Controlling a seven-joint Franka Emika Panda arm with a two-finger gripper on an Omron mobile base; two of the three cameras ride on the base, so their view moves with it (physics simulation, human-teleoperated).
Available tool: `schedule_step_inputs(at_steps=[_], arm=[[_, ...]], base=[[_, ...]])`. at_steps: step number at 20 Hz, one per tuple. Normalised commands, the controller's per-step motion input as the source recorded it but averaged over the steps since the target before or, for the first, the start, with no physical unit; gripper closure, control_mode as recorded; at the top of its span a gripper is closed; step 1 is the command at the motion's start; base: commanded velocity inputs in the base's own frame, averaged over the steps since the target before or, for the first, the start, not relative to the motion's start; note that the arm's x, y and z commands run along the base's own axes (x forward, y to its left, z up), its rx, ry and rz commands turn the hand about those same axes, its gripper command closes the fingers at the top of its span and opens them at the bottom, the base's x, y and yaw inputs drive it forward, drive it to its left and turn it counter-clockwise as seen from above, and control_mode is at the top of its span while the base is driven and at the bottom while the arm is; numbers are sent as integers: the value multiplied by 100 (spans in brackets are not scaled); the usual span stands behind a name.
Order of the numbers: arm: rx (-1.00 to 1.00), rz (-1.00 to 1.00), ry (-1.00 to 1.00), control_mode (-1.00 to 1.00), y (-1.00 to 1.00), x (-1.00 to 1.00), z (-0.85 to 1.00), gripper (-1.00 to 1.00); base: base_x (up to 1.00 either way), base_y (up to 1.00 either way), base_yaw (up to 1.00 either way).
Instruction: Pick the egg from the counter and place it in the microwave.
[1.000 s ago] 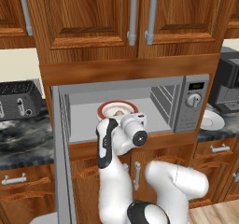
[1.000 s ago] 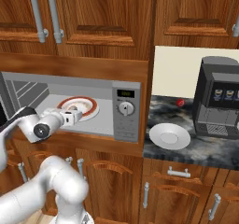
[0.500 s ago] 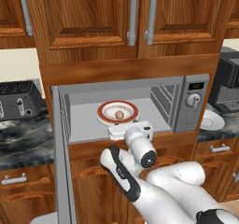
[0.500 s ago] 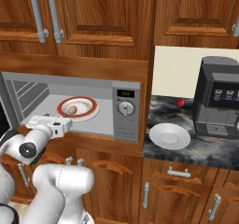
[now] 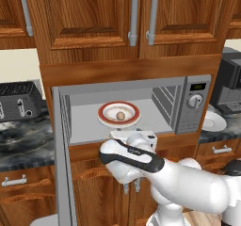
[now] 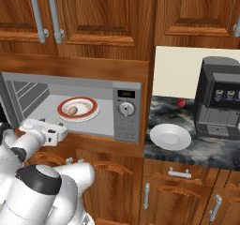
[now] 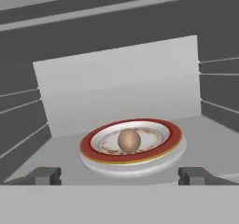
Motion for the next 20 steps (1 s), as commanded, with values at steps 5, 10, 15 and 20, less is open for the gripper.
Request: schedule_step_inputs(at_steps=[5, 10, 15, 20], arm=[[2, 0, 37, -100, -18, -72, 100, -100], [1, 0, 18, -100, -36, -94, 100, -100], [3, 0, 7, -100, -42, -100, 86, -100], [3, 0, 0, -100, -38, -100, 84, -100]], base=[[0, 0, 0], [0, 0, 0], [0, 0, 0], [0, 0, 0]])
